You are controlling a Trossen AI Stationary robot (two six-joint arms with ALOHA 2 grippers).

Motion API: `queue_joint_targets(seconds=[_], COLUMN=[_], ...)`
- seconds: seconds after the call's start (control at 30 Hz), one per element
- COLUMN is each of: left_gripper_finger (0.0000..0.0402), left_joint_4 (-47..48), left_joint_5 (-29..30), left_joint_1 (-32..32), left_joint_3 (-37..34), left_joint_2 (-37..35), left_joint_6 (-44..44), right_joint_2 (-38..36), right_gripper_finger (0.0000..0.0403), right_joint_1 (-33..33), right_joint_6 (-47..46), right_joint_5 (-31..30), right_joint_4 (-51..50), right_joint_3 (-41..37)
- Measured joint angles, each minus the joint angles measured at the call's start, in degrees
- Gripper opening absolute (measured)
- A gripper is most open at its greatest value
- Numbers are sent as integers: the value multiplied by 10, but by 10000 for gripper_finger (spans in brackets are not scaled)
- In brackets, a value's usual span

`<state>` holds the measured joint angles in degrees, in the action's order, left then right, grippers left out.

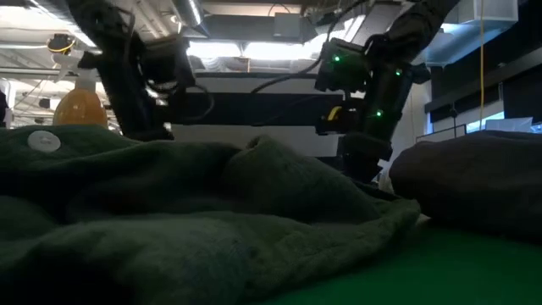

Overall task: Fold laundry
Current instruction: Fold the green polo shirt

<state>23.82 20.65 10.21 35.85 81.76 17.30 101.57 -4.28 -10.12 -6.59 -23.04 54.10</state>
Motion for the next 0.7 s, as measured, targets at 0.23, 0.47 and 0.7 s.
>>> queue_joint_targets(seconds=[0.23, 0.47, 0.7], left_gripper_finger=[0, 0, 0], left_joint_4=[1, 45, 78], left_joint_5=[5, 56, 68], left_joint_1=[51, 58, 25], left_joint_3=[-56, -46, 24], left_joint_2=[-3, -1, -10], left_joint_6=[32, 61, 48], right_joint_2=[-2, -20, -61], right_gripper_finger=[5, 5, 5], right_joint_1=[-39, -49, -47], right_joint_6=[-1, 1, -4], right_joint_5=[-5, -40, -18], right_joint_4=[-14, -55, -88], right_joint_3=[-16, -18, -22])
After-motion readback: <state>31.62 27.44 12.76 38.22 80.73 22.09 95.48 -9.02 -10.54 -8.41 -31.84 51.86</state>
